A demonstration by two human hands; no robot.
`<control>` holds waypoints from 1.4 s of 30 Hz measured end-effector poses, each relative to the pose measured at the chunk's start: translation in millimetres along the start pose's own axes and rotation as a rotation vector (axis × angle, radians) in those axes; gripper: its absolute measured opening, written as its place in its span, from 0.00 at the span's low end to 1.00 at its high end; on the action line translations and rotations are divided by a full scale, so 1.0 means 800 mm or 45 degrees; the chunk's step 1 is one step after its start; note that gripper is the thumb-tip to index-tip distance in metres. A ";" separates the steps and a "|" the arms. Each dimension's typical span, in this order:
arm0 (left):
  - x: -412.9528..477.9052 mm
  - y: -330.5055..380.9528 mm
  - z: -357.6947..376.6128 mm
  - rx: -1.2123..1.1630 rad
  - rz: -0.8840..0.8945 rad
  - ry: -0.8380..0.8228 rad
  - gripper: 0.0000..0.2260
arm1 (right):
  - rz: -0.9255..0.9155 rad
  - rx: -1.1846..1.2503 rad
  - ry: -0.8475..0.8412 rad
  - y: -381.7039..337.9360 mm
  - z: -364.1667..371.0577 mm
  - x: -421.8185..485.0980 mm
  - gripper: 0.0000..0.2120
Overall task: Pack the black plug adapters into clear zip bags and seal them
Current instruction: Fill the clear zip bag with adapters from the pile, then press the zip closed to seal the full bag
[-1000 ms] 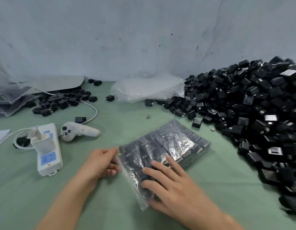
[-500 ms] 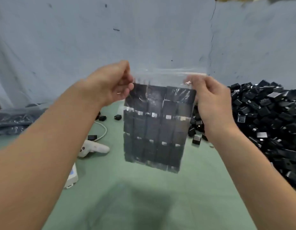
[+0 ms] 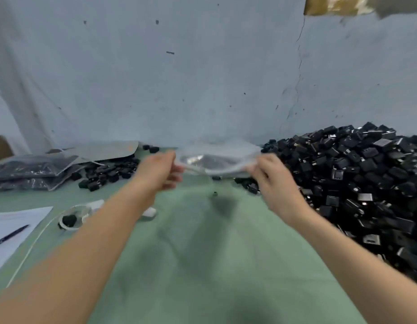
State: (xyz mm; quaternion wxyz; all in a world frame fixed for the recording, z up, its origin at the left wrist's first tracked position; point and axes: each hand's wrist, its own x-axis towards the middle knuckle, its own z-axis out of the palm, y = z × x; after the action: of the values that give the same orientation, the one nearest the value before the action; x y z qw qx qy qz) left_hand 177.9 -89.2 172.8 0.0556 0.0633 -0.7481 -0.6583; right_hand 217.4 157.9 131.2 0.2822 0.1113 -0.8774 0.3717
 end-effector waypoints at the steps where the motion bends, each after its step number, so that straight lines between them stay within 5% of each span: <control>1: -0.013 -0.038 0.000 0.034 -0.023 -0.012 0.11 | 0.015 -0.004 -0.028 0.017 0.014 -0.025 0.12; 5: -0.060 -0.168 -0.005 0.025 -0.277 -0.045 0.13 | 0.156 -0.029 -0.269 0.069 0.054 -0.120 0.09; 8: -0.081 -0.214 -0.015 -0.003 -0.387 -0.102 0.15 | 0.050 -0.139 -0.437 0.088 0.058 -0.168 0.09; 14: -0.087 -0.212 -0.022 0.037 -0.419 -0.129 0.14 | -0.220 -0.537 -0.287 0.082 0.063 -0.190 0.12; 18: -0.088 -0.213 -0.022 0.076 -0.389 -0.141 0.12 | -0.331 -0.552 -0.134 0.080 0.063 -0.188 0.03; 34: -0.086 -0.207 -0.029 0.072 -0.502 -0.261 0.13 | -0.185 -0.597 -0.162 0.067 0.058 -0.198 0.08; 37: -0.087 -0.208 -0.028 0.079 -0.489 -0.274 0.12 | 0.194 0.027 -0.167 0.022 0.069 -0.213 0.07; 40: -0.088 -0.208 -0.029 0.046 -0.481 -0.299 0.12 | 1.085 1.065 -0.355 -0.035 0.109 -0.209 0.09; 42: -0.090 -0.208 -0.030 -0.004 -0.479 -0.315 0.13 | 1.499 1.463 -0.564 -0.060 0.132 -0.197 0.16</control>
State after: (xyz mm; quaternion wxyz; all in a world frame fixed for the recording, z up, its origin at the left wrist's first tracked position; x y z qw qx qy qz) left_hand 256.8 -121.6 10.6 -0.1602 0.1206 -0.7232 -0.6609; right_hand 321.7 46.8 8.8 -0.2355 -0.1669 -0.5022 0.8151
